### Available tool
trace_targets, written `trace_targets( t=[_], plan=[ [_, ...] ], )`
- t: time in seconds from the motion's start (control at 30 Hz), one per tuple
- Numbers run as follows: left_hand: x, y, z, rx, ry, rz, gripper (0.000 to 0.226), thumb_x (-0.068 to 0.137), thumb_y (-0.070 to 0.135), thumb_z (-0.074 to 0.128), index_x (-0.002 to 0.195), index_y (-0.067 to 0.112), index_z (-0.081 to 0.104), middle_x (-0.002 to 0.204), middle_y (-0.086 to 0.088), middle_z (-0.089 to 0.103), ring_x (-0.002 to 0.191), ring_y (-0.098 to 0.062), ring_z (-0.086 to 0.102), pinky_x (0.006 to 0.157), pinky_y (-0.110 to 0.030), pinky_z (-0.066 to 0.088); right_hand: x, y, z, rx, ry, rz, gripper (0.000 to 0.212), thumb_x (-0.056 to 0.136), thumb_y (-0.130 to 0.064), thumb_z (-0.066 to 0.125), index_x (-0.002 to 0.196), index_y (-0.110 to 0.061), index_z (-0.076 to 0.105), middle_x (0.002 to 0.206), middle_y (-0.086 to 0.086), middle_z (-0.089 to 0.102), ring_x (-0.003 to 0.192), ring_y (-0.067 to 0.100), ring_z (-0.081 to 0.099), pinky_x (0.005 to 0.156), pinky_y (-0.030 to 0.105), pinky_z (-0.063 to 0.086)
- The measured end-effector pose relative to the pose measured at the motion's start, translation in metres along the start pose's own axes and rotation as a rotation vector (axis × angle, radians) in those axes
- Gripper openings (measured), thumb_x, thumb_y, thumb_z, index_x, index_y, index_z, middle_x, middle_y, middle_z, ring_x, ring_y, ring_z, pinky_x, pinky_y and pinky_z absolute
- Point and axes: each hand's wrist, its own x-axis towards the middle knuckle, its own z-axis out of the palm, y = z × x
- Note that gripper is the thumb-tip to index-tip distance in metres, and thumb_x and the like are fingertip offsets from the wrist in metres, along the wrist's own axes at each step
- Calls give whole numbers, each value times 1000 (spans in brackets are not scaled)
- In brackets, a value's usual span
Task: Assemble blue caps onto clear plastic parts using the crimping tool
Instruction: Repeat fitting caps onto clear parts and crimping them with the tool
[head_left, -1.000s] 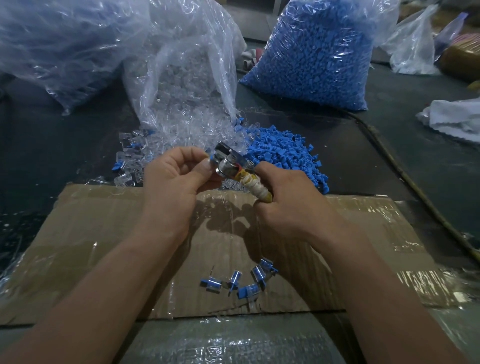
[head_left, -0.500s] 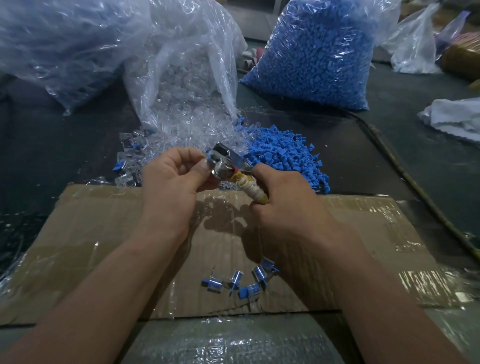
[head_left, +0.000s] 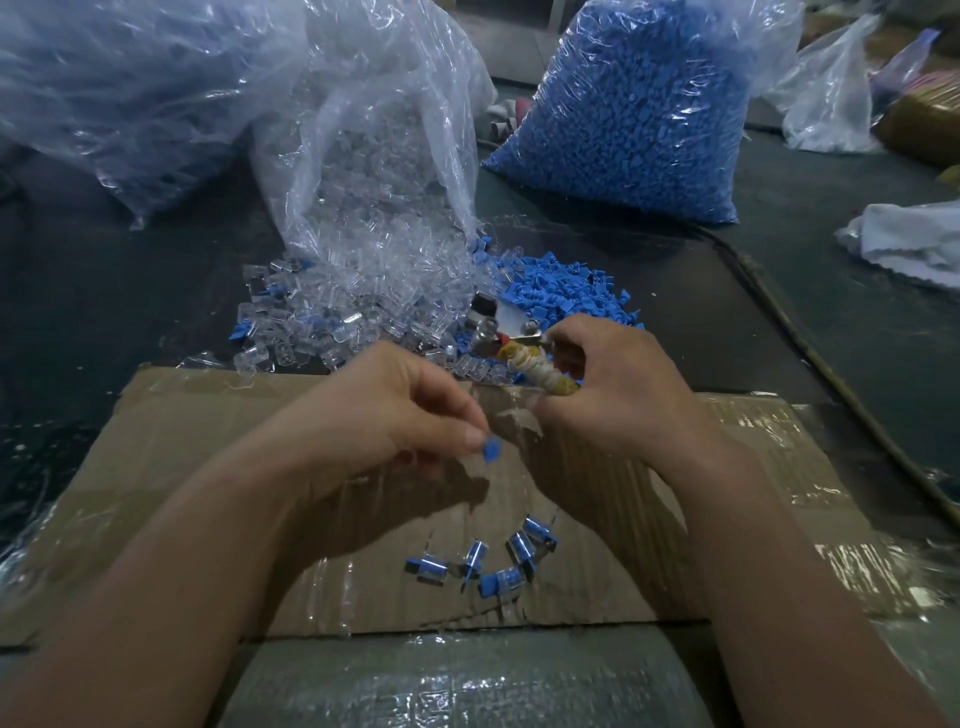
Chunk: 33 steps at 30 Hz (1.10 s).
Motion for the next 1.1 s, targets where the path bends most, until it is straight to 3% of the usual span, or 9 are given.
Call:
trace_targets(
  t=[0.1, 0.2, 0.33, 0.4, 0.47, 0.53, 0.67, 0.93, 1.1],
  plan=[
    [1, -3, 6, 92, -153, -24, 12, 68, 3, 71, 63, 14, 72, 58, -2, 67, 43, -6, 55, 44, -14, 45, 0, -3, 2, -8, -71, -24, 41, 68, -38, 76, 96, -26, 48, 86, -9, 50, 80, 10, 50, 67, 27, 39],
    [2, -7, 9, 163, -265, -37, 20, 73, -1, 70, 67, 18, 74, 64, -2, 70, 48, -6, 58, 46, -15, 45, -1, -6, 5, 1, -122, -33, 49, 65, -44, 77, 102, -25, 52, 92, -7, 54, 85, 12, 53, 78, 32, 46],
    [-2, -5, 6, 189, -424, 7, 19, 74, 4, 70, 76, 23, 74, 75, 2, 73, 68, -10, 67, 63, -19, 53, -1, -9, 7, -38, -177, -45, 56, 60, -49, 78, 104, -23, 54, 96, -5, 56, 88, 14, 53, 82, 37, 46],
    [-7, 1, 2, 144, -399, 75, 9, 69, 17, 73, 76, 23, 75, 77, -4, 73, 65, -17, 65, 60, -23, 54, -1, -11, 9, -66, -199, -59, 53, 58, -52, 77, 97, -28, 52, 93, -8, 53, 87, 12, 51, 79, 33, 44],
    [-10, 5, -2, -46, -174, 135, 15, 59, 26, 75, 72, 19, 75, 69, -9, 70, 50, -11, 58, 47, -16, 47, -1, -12, 11, -125, -223, -84, 50, 59, -54, 76, 91, -31, 45, 86, -12, 47, 83, 11, 47, 74, 30, 39],
    [-8, 4, -4, -184, 216, 206, 15, 56, 27, 73, 68, 17, 73, 59, -3, 66, 42, -1, 50, 42, -11, 41, -1, -13, 12, -143, -253, -93, 50, 59, -57, 75, 90, -31, 45, 82, -14, 43, 82, 10, 45, 71, 30, 36],
    [13, -15, -16, 146, 886, 217, 17, 75, 13, 72, 71, 28, 65, 60, 10, 61, 46, 3, 49, 56, -17, 44, -1, -10, 12, -139, -299, -83, 68, 58, -60, 74, 112, -27, 50, 97, -10, 42, 91, 10, 41, 77, 28, 35],
    [27, -33, -11, 550, 934, 197, 25, 76, 12, 71, 99, 20, 69, 100, -3, 60, 82, -10, 50, 78, -26, 36, -3, -8, 9, -146, -375, -75, 84, 57, -63, 71, 128, -28, 42, 104, -11, 36, 99, 7, 34, 81, 28, 34],
    [27, -34, -15, 636, 978, 197, 35, 75, 9, 72, 108, 17, 66, 114, -5, 53, 107, -17, 45, 88, -20, 25, -2, -8, 2, -32, -332, -46, 51, 74, -59, 59, 113, -27, 55, 93, -15, 45, 91, 6, 46, 75, 25, 38]
  ],
)
